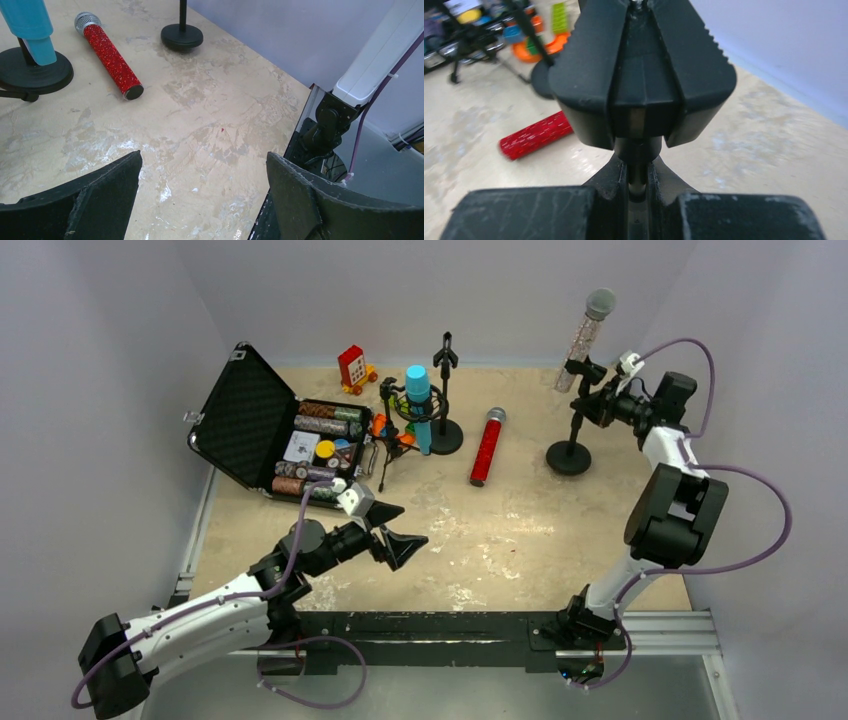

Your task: Attach the microphones to the stand

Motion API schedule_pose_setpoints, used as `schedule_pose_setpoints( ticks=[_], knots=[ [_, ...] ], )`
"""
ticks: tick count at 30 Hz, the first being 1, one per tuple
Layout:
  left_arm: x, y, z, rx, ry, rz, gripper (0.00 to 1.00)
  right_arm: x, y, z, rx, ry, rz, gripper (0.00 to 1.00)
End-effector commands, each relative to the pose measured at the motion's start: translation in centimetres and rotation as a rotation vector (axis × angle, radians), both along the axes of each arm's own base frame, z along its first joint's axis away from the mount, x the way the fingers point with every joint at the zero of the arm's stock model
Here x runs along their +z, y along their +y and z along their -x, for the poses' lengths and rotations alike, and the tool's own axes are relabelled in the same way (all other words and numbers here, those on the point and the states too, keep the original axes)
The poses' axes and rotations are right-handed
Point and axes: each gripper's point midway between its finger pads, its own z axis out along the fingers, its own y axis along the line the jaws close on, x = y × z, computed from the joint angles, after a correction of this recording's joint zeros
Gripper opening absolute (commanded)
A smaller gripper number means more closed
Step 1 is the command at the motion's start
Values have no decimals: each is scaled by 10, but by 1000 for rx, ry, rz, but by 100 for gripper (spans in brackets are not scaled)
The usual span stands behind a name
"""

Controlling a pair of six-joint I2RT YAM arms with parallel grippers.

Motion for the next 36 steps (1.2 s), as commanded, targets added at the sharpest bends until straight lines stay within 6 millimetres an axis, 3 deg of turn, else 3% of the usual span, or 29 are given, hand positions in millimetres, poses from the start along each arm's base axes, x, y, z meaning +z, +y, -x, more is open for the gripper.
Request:
schedule_pose_setpoints(
  ticks=[1,7,11,13,17,26,36],
  knots=[
    [29,-1,-2,2,-57,63,97,96,-24,-41,-223,-335,-33,0],
    [26,2,0,6,-52,50,97,110,-36,-63,-379,-382,-85,0],
    [26,3,0,7,-52,49,97,95,-35,-74,-367,-326,-88,0],
    [24,4,-1,11,-47,42,97,83,-36,-75,-366,-302,-73,5],
    [20,2,-2,8,-37,31,97,63,-34,-71,-343,-279,-26,15],
    [21,-1,2,-17,-33,29,97,54,-31,-59,-304,-234,25,26],
    [20,6,12,-38,-25,32,97,41,-40,-29,-298,-126,9,40]
  ],
)
